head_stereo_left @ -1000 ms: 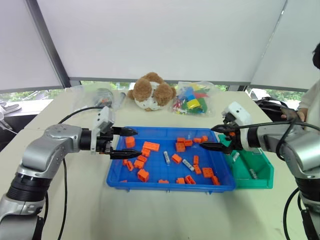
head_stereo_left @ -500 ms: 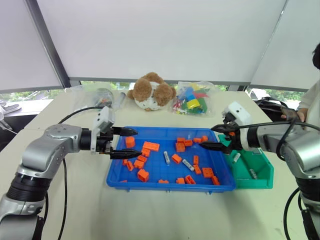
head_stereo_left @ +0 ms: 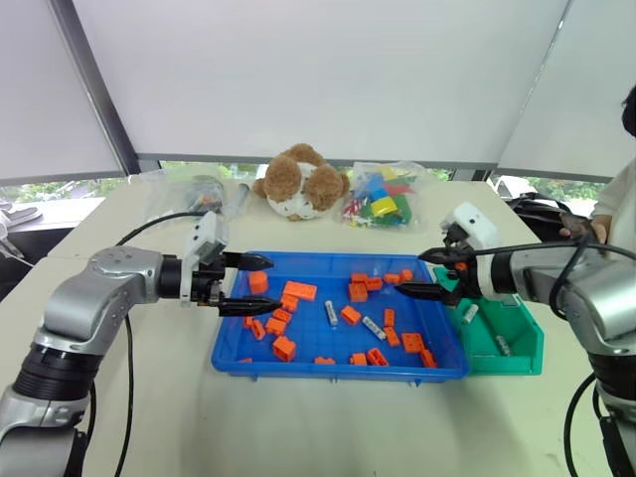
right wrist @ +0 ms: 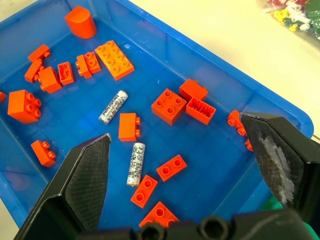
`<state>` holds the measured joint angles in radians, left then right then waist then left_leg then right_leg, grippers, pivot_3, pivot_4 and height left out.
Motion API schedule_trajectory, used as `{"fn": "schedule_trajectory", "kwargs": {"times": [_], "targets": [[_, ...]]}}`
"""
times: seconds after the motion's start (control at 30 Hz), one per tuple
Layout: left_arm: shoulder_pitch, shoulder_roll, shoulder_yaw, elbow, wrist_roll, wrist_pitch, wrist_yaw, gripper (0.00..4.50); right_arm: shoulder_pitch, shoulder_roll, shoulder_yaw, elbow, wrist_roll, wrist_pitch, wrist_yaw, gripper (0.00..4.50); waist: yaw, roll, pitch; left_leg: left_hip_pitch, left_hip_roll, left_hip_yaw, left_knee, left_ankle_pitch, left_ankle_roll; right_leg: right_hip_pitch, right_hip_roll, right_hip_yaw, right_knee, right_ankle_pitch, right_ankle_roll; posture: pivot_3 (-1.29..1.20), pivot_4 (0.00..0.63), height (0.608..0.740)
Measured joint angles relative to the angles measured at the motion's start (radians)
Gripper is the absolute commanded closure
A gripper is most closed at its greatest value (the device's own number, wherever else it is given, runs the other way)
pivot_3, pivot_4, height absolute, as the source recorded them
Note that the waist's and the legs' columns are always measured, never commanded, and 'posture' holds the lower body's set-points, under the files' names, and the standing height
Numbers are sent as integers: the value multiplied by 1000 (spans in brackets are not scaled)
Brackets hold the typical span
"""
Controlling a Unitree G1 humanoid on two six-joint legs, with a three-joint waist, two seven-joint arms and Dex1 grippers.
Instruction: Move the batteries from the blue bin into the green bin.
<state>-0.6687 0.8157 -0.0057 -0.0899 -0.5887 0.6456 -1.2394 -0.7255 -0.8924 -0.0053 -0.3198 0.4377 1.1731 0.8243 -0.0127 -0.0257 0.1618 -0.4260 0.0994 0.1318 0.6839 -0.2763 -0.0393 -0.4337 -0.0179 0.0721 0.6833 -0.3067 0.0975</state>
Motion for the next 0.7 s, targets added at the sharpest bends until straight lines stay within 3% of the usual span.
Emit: {"fn": "schedule_trajectory", "kwargs": {"times": [0.1, 0.23, 0.3, 0.43, 0.7], "targets": [[16, 14, 12, -5, -2, 4, 2, 0, -29, 44, 38, 36, -14, -35, 9, 21, -5, -1, -1, 1, 0, 0, 0, 0, 0, 0, 0, 0, 0, 0, 0, 0, 150, 733], [22, 22, 30, -65, -33, 43, 22, 0, -136, 391, 354, 213, -95, -316, 98, 21, -51, -1, 0, 6, 1, -10, -4, -1, 2, 1, 8, 4, 2, 1, -2, 0, 150, 733], [29, 33, 36, -83, -43, 48, 24, 0, -109, 348, 377, 201, -86, -348, 147, 21, -23, 2, 2, -2, -1, -15, -2, 2, -4, -2, 6, 2, 3, 1, -2, 0, 150, 733], [56, 55, 69, -70, -44, 63, 38, 0, -67, 123, 161, 164, -69, -344, 168, 21, 17, 2, 2, -5, -6, -12, 0, 0, -1, 0, -2, 1, -3, 1, -2, 0, 150, 733], [34, 42, 60, -67, -45, 61, 35, 0, 1, 166, 151, 65, -29, -271, 125, 21, -6, 1, 1, 2, -3, -13, 0, 0, 1, 3, 4, 1, 1, 1, -2, 0, 150, 733]]}}
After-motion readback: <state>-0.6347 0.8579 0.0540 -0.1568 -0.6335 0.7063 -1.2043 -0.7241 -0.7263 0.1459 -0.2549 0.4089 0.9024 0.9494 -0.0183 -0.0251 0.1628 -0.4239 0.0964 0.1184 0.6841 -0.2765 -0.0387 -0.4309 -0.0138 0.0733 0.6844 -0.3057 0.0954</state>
